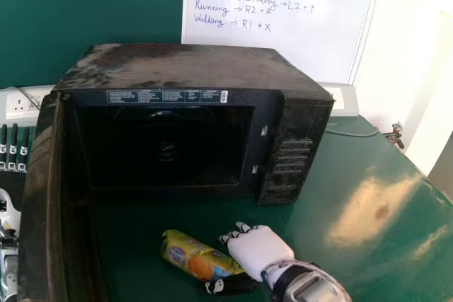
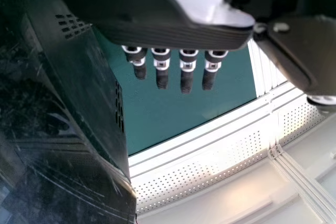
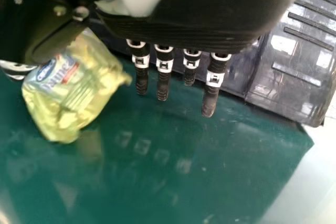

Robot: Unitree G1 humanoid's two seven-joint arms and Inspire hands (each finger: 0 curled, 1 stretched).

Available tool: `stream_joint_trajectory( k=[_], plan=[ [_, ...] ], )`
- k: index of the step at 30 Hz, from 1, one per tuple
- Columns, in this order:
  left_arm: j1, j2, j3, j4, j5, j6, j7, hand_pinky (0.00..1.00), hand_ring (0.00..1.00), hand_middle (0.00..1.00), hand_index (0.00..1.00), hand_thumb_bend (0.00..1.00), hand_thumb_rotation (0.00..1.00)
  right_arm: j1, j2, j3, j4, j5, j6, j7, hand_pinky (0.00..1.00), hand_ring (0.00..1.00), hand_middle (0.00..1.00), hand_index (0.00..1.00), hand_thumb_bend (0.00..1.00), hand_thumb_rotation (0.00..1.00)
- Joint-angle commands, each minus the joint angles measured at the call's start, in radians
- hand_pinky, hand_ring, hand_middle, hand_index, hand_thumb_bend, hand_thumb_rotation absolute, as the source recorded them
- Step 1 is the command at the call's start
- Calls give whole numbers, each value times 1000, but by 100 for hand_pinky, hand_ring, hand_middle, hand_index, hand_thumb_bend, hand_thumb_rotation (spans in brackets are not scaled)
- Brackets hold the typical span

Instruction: Put biscuit inside oven

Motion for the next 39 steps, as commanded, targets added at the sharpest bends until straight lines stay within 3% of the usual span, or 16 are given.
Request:
stream_joint_trajectory(
  k=[1, 8, 14, 18, 23, 31, 39],
  plan=[
    [41, -34, -5, 46, 1, 9, -11, 0, 0, 100, 100, 47, 100, 11, -2, 9, 10, -25, -11, -5, 71, 85, 87, 87, 91, 35],
    [41, -37, -6, 43, 7, -2, -3, 0, 0, 100, 100, 46, 100, 19, -2, 18, 17, -80, -27, -31, 65, 79, 82, 83, 70, 26],
    [42, -34, -6, 44, 3, 7, -8, 0, 0, 100, 100, 46, 100, 24, -5, 21, 20, -107, -40, -44, 62, 75, 79, 81, 71, 21],
    [42, -34, -7, 46, 7, 2, -10, 0, 0, 100, 100, 46, 100, 17, -4, 24, 22, -121, -45, -33, 63, 76, 80, 82, 71, 24],
    [37, -30, -3, 54, -5, 20, -14, 0, 0, 100, 100, 46, 100, 10, 0, 22, 21, -110, -49, -13, 65, 78, 82, 83, 83, 30],
    [38, -33, -4, 52, 1, 10, -9, 0, 0, 100, 100, 46, 100, 16, 10, 15, 24, -100, -39, -11, 65, 75, 77, 78, 69, 24],
    [40, -35, -5, 43, 2, 9, -2, 0, 0, 100, 100, 46, 100, 27, 25, 6, 28, -96, -25, -30, 63, 70, 72, 72, 74, 15]
  ],
)
